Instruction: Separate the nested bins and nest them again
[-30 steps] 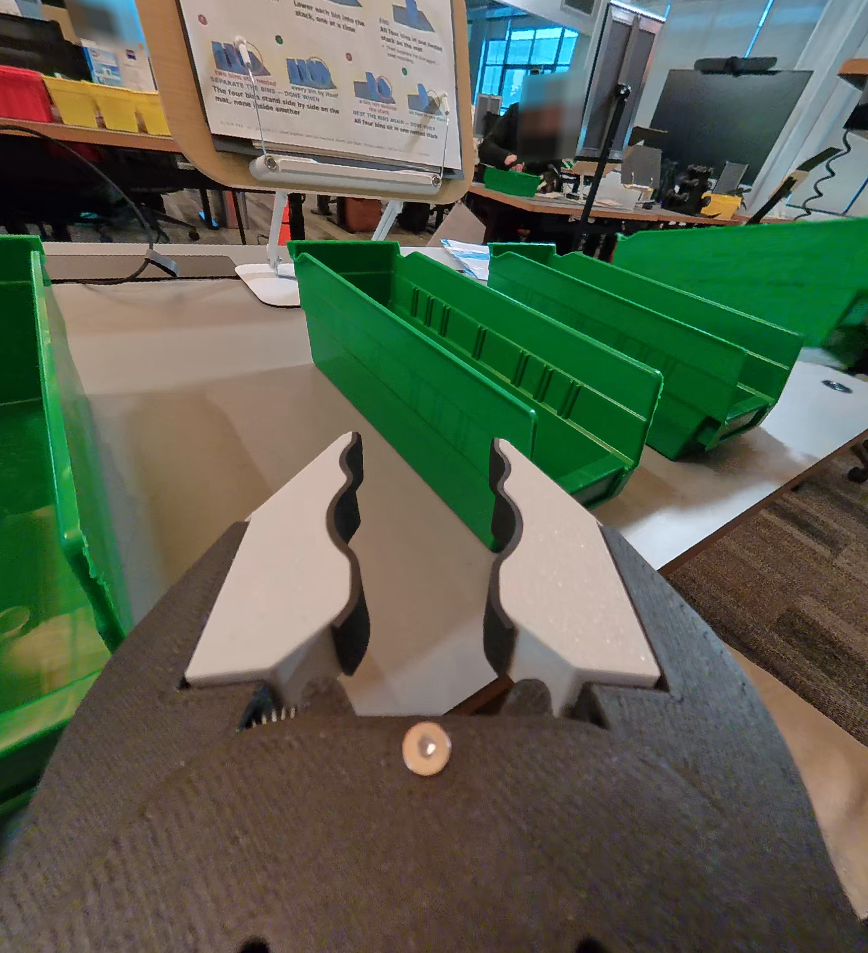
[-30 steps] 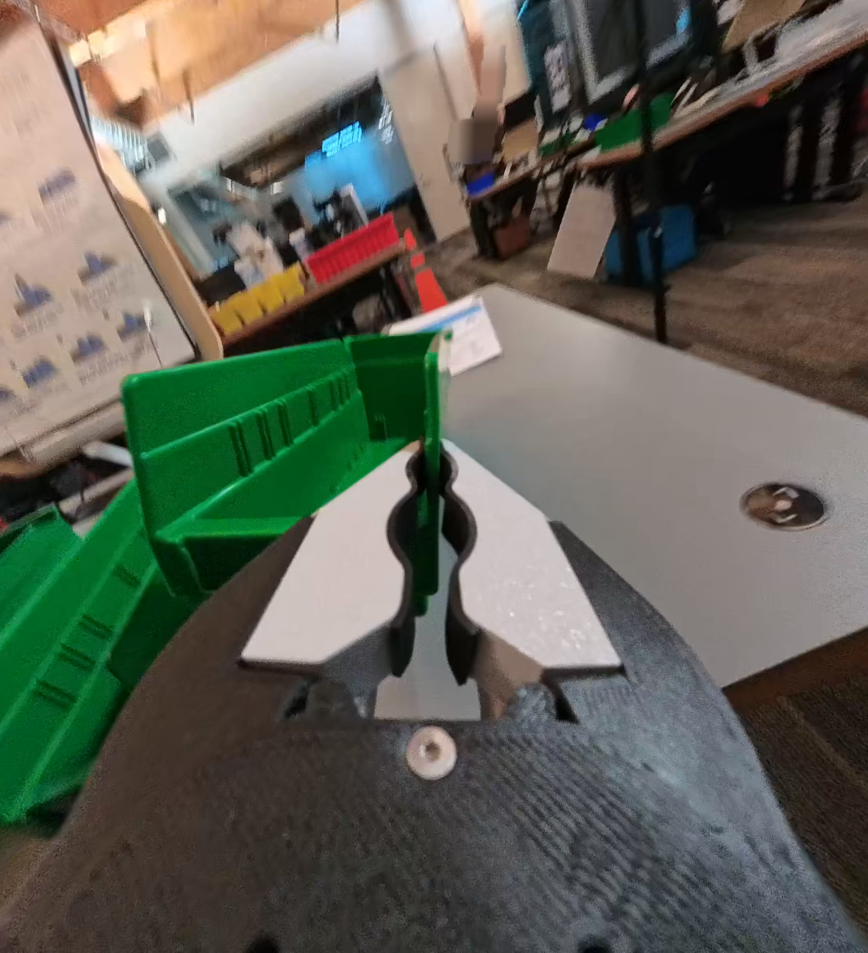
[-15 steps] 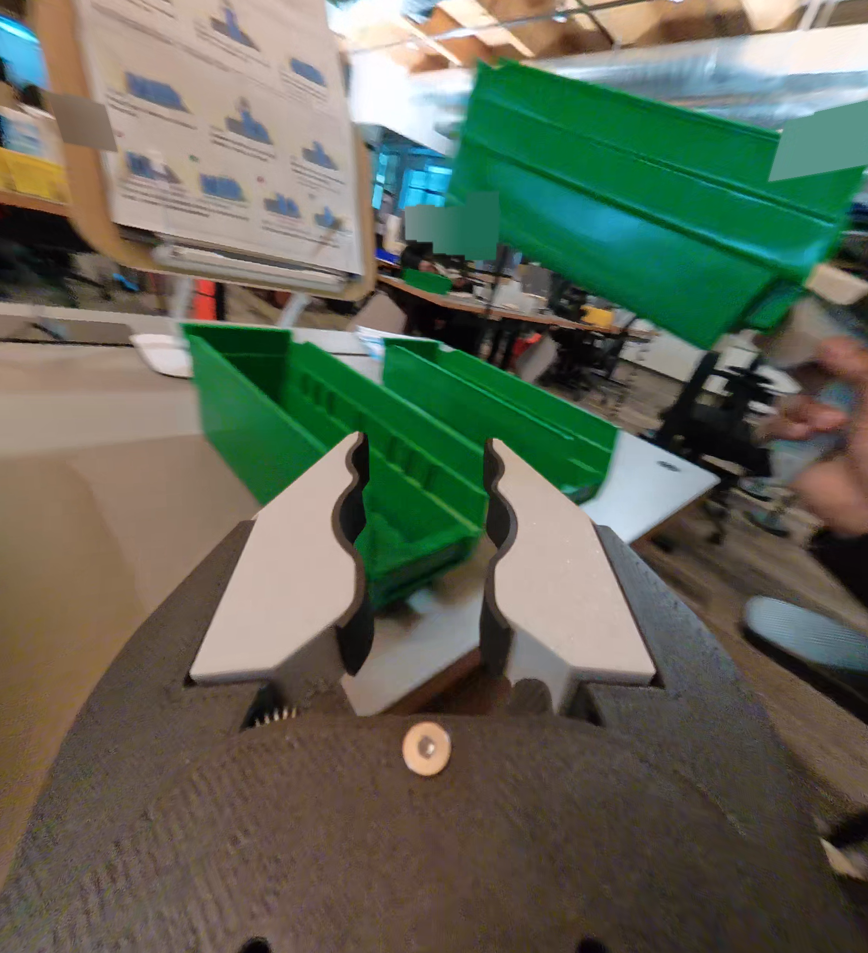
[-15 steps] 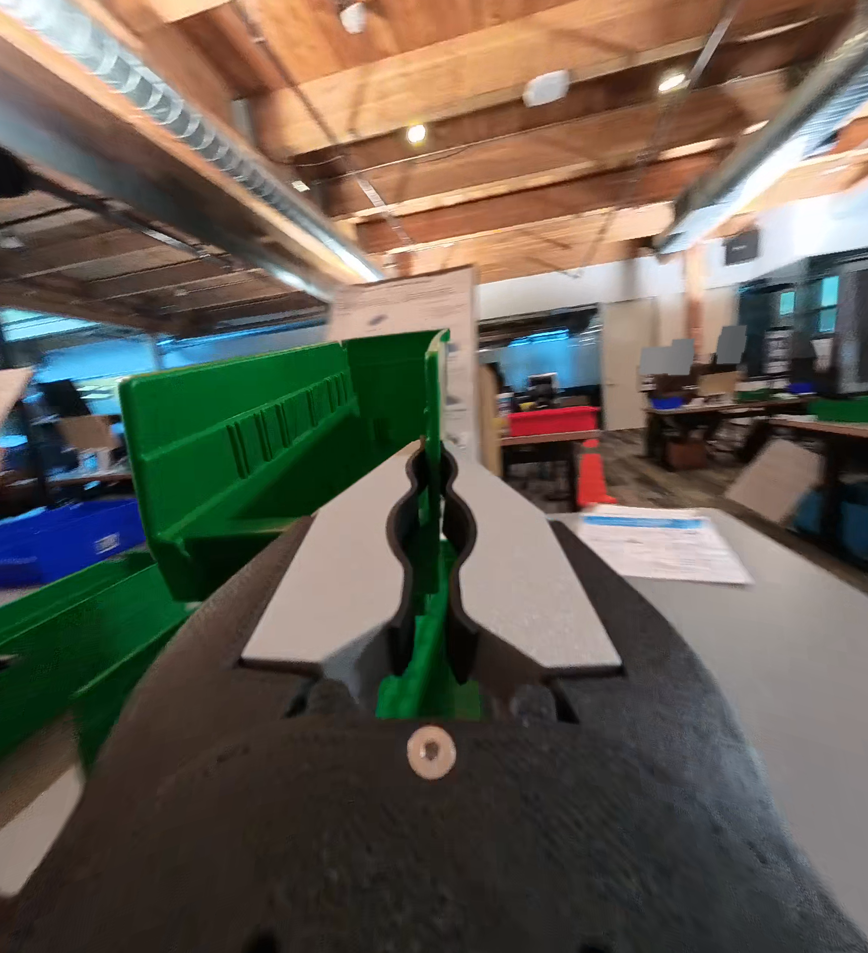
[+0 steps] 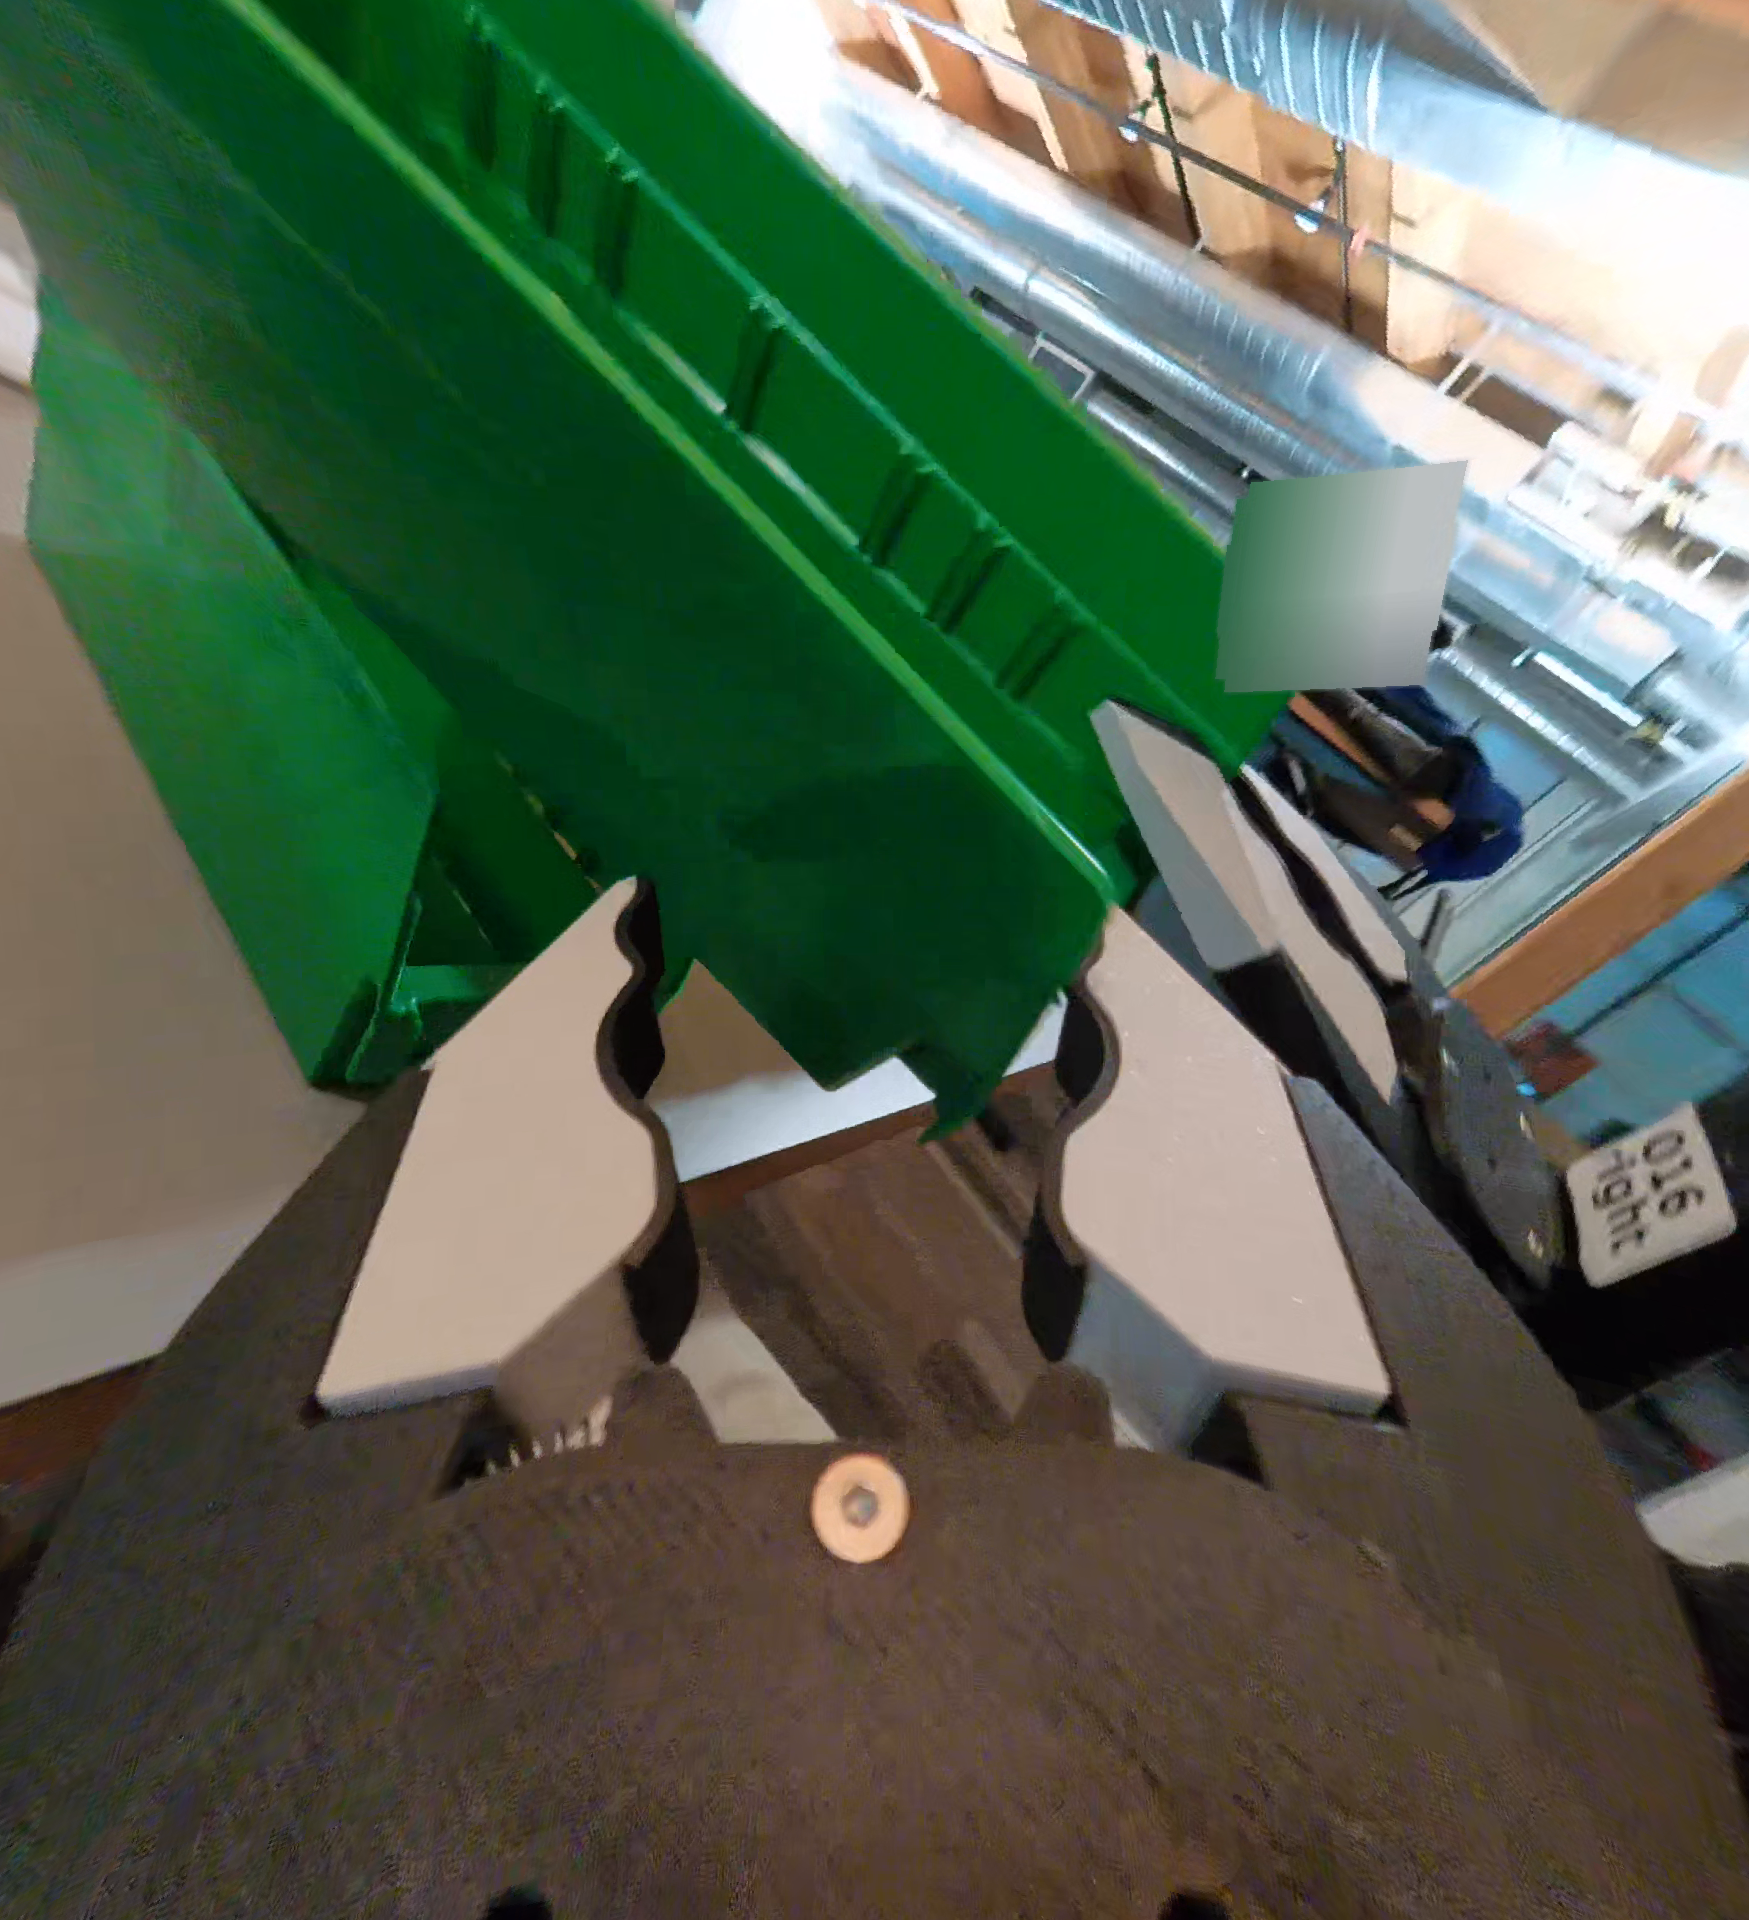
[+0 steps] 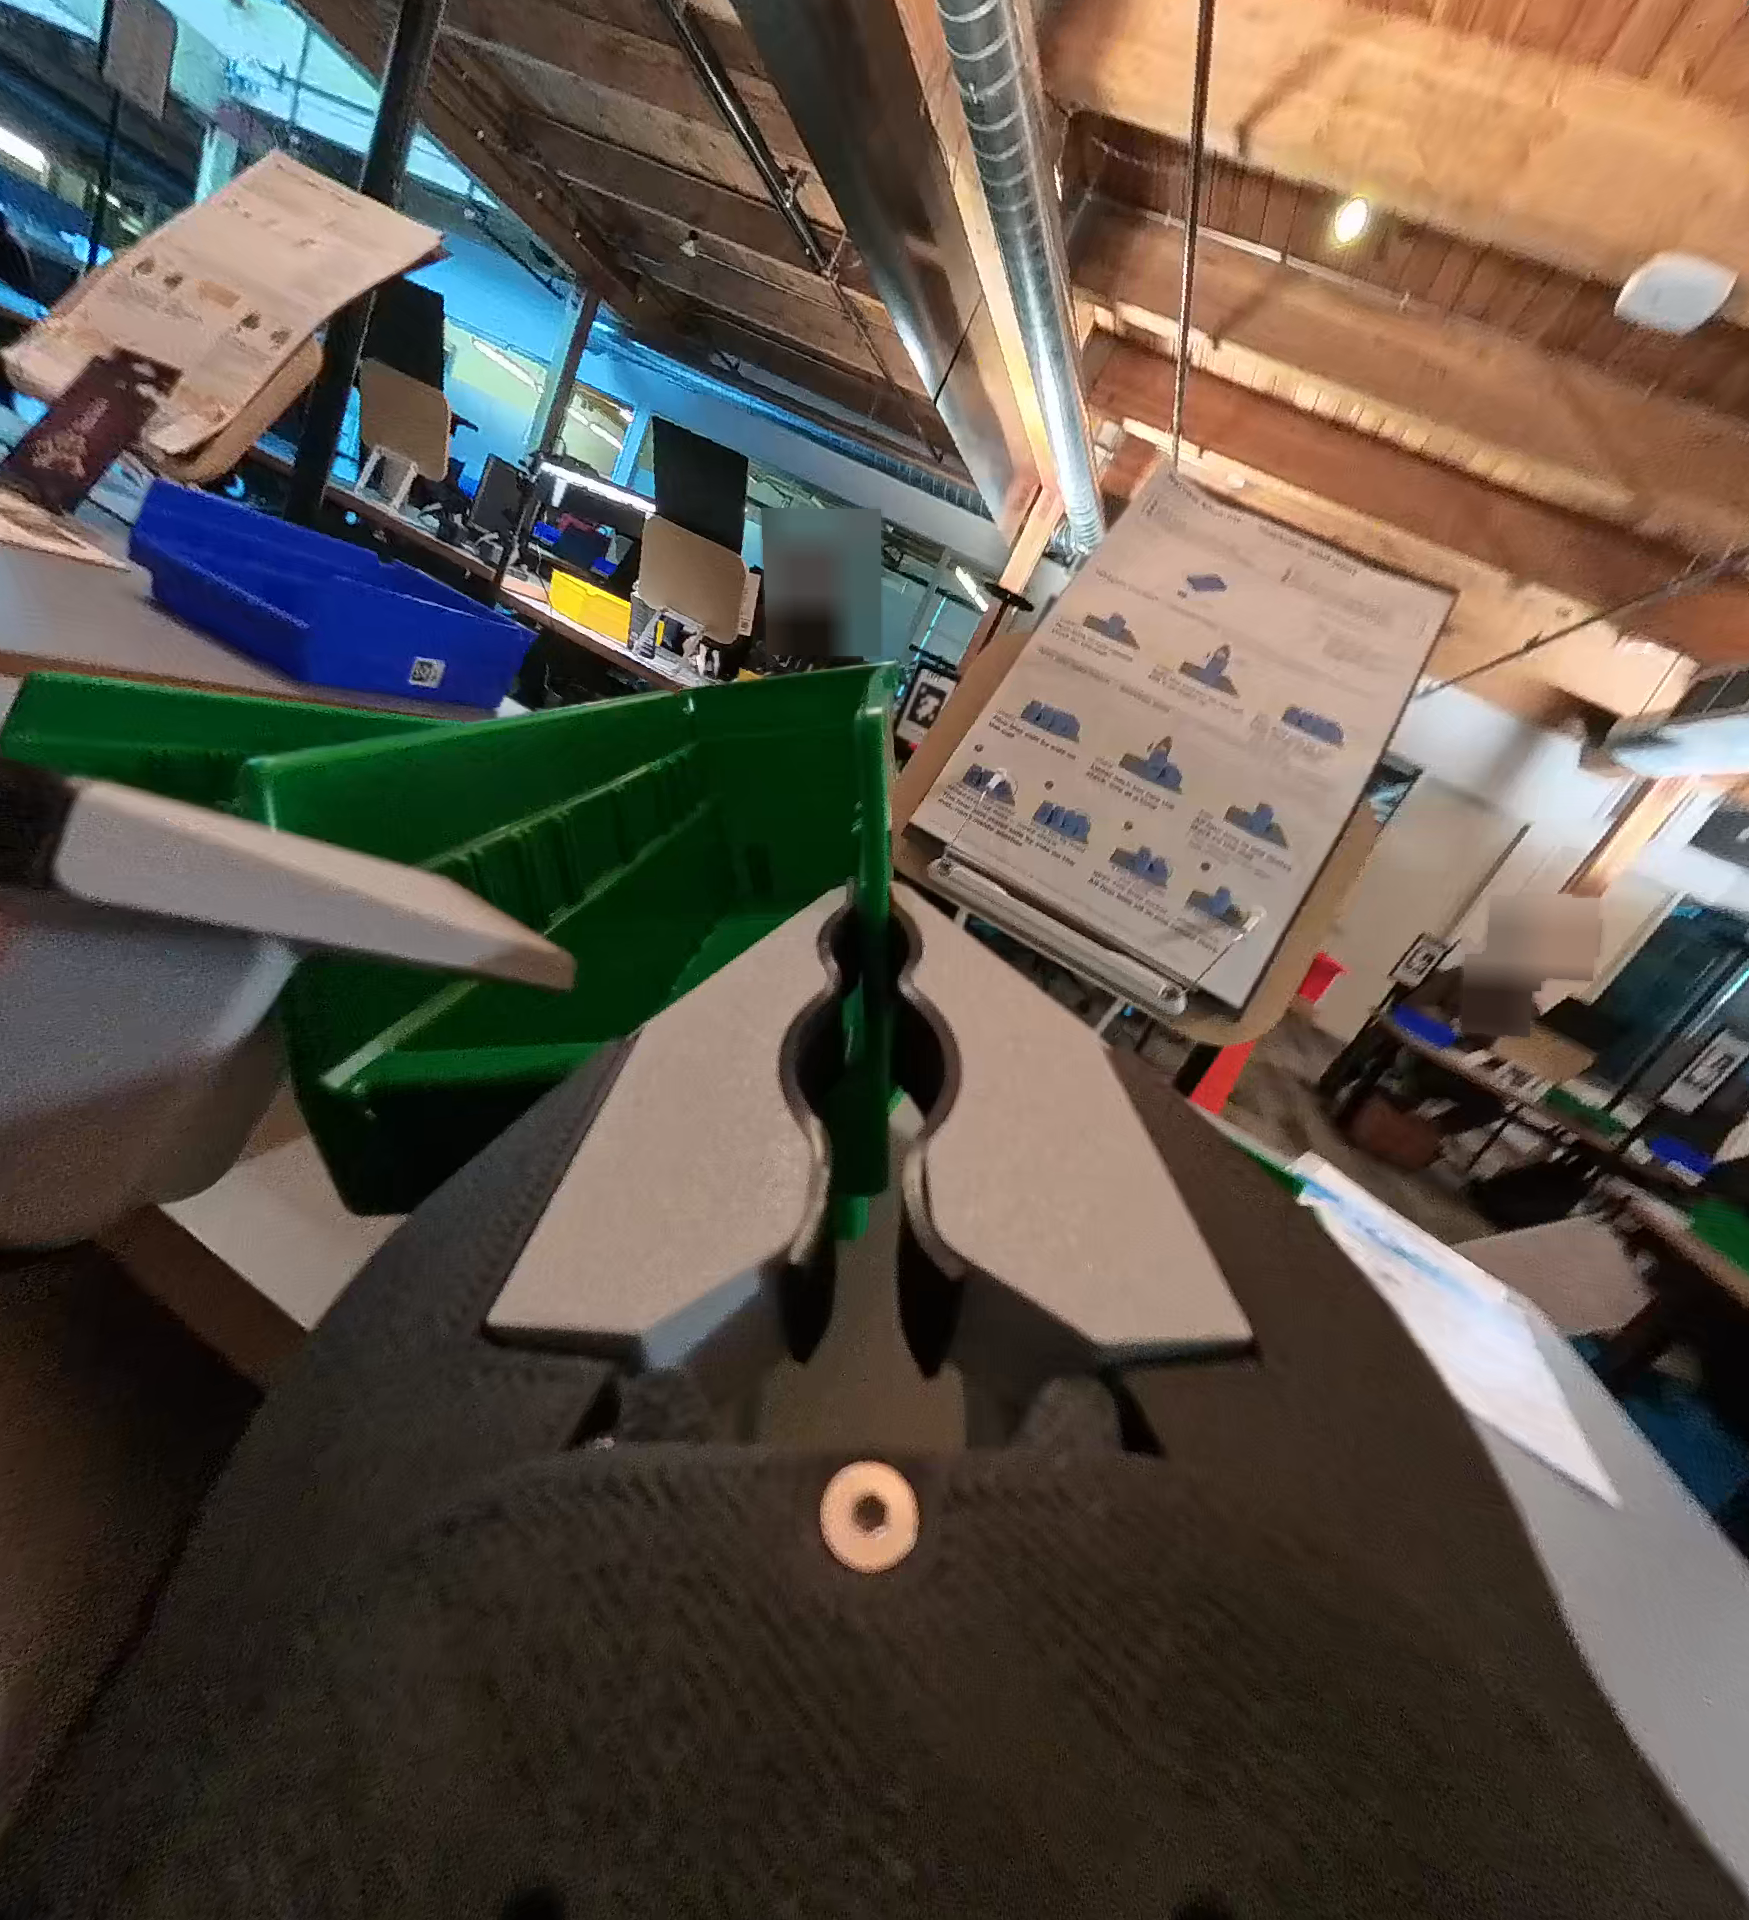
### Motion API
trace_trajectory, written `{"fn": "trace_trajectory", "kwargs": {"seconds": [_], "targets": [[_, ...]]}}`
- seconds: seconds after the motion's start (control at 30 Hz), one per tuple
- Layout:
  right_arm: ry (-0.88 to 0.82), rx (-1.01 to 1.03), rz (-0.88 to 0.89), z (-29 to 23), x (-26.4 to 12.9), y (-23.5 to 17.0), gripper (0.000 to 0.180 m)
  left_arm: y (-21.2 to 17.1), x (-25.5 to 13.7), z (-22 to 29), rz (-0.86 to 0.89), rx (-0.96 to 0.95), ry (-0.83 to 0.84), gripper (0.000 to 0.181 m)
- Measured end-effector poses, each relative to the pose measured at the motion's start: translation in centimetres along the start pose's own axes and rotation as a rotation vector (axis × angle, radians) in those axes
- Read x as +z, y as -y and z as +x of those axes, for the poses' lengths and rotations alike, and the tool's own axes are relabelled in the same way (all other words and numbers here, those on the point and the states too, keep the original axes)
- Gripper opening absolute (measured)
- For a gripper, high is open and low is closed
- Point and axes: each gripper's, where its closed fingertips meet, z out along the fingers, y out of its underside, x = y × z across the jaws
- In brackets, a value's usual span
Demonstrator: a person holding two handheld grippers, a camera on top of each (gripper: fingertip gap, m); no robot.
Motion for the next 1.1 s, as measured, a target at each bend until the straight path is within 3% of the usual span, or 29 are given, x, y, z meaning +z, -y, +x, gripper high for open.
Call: {"fn": "trace_trajectory", "kwargs": {"seconds": [0.03, 0.07, 0.17, 0.47, 0.6, 0.73, 0.9, 1.1], "targets": [[0.003, -0.034, 0.005, -0.4, 0.0, 0.1, 0.0, -0.2, 0.1, -0.1, -0.017, -0.036, -0.022, 0.075], [0.0, -0.073, 0.005, -0.8, 0.0, 0.0, 0.0, -0.6, 0.4, -0.2, -0.043, -0.056, -0.036, 0.06], [0.012, -0.148, 0.006, -1.9, 0.0, 0.0, 0.0, -1.4, 0.5, -1.6, -0.092, -0.027, 0.035, 0.042], [0.189, -0.102, 0.106, -7.0, -0.9, 1.3, 0.022, 1.5, -0.4, -5.4, -0.02, -0.059, 0.118, 0.0], [0.272, 0.095, 0.123, -8.0, -1.4, 2.0, 0.022, 5.7, -1.6, -6.0, 0.059, 0.124, 0.152, 0.0], [0.261, 0.115, 0.104, -7.7, -1.2, 1.1, 0.017, 11.6, -4.2, -7.5, 0.196, 0.268, 0.23, 0.0], [0.29, 0.173, 0.018, -8.0, -0.6, -1.5, 0.015, 18.5, -9.5, -12.7, 0.327, 0.418, 0.483, 0.0], [0.319, 0.163, -0.051, -8.8, -0.1, -3.5, 0.014, 19.4, -12.8, -19.2, 0.179, 0.346, 0.661, 0.0]]}}
